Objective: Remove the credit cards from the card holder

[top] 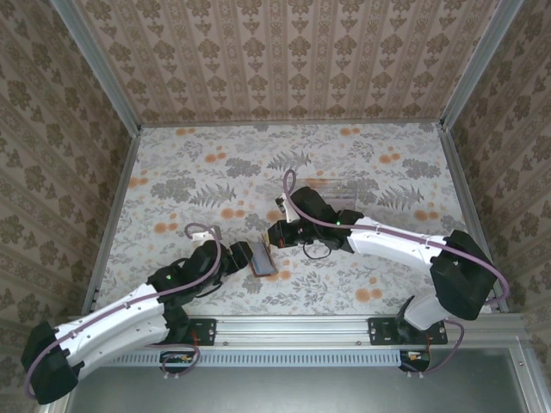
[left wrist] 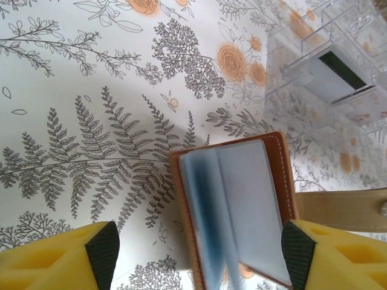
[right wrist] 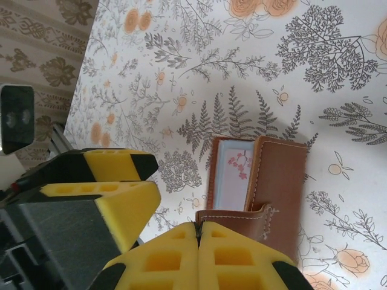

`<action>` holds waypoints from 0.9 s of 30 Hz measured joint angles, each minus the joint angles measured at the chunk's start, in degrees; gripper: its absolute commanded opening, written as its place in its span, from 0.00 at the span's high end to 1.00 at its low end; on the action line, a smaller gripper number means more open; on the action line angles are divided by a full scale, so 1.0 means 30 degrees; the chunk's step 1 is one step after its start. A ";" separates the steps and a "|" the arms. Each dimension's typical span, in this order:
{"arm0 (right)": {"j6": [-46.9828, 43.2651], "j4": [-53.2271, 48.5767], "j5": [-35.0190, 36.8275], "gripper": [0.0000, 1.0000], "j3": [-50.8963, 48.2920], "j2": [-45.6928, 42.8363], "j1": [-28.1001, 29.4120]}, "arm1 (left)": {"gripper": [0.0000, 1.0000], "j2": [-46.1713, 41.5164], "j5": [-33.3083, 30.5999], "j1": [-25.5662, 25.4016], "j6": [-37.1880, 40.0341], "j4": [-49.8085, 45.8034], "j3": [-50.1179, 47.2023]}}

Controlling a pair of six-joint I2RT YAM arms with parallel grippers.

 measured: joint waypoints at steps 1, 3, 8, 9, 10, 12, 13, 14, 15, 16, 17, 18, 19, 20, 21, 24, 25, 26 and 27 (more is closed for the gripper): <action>0.0007 0.0007 0.0000 1.00 -0.0015 -0.0058 0.0000 | 0.24 0.0036 -0.0007 0.0000 0.0029 -0.0022 0.0007; 0.0007 0.0022 0.0029 1.00 -0.0015 -0.0087 0.0000 | 0.24 0.0131 0.0000 0.0000 0.0058 -0.0029 0.0007; 0.0007 0.0051 0.0641 1.00 -0.0568 -0.0452 -0.0219 | 0.26 0.0481 0.0131 0.0000 0.0066 -0.0015 0.0007; 0.0015 0.0044 0.0903 1.00 -0.0889 -0.0714 -0.0423 | 0.26 0.0605 0.0197 0.0000 0.0073 0.0007 0.0007; 0.0022 0.0036 0.1129 1.00 -0.1180 -0.0933 -0.0612 | 0.27 0.0707 0.0233 0.0000 0.0095 0.0051 0.0015; 0.0022 -0.0131 0.1858 1.00 -0.1967 -0.1464 -0.1158 | 0.31 0.0991 0.0423 0.0000 0.0146 0.0160 0.0015; 0.0015 -0.0197 0.2200 1.00 -0.2361 -0.1690 -0.1413 | 0.32 0.1144 0.0495 0.0000 0.0211 0.0233 0.0015; 0.0007 -0.0408 0.2557 1.00 -0.2798 -0.1953 -0.1668 | 0.34 0.1326 0.0576 0.0000 0.0277 0.0364 0.0015; -0.0015 -0.0612 0.2914 1.00 -0.3242 -0.2193 -0.1909 | 0.35 0.1537 0.0699 0.0000 0.0328 0.0525 0.0022; -0.0022 -0.0758 0.3213 1.00 -0.3548 -0.2339 -0.2062 | 0.37 0.1727 0.0780 0.0000 0.0379 0.0648 0.0051; -0.0087 -0.0969 0.3606 1.00 -0.3898 -0.2448 -0.2244 | 0.40 0.1967 0.0882 -0.0007 0.0474 0.0831 0.0095; -0.0146 -0.1151 0.3949 1.00 -0.4182 -0.2492 -0.2346 | 0.43 0.2229 0.1005 -0.0007 0.0554 0.1020 0.0153; -0.0175 -0.1333 0.4226 1.00 -0.4386 -0.2492 -0.2375 | 0.44 0.2455 0.1086 -0.0015 0.0641 0.1166 0.0204; -0.0233 -0.1515 0.4473 1.00 -0.4590 -0.2492 -0.2375 | 0.46 0.2718 0.1209 -0.0029 0.0656 0.1428 0.0262; -0.0262 -0.1661 0.4692 1.00 -0.4750 -0.2492 -0.2375 | 0.49 0.3067 0.1348 -0.0073 0.0692 0.1807 0.0321; -0.0335 -0.1851 0.4918 1.00 -0.5034 -0.2492 -0.2375 | 0.55 0.4146 0.1668 -0.0401 0.0962 0.2645 0.0510; -0.0364 -0.1880 0.4983 1.00 -0.5064 -0.2484 -0.2375 | 0.57 0.4503 0.1778 -0.0503 0.1064 0.2827 0.0634; -0.0372 -0.1872 0.5027 1.00 -0.5085 -0.2484 -0.2375 | 0.60 0.5042 0.1923 -0.0663 0.1122 0.3140 0.0845; -0.0372 -0.1872 0.5049 1.00 -0.5085 -0.2484 -0.2375 | 0.61 0.5603 0.2033 -0.0801 0.1217 0.3395 0.1115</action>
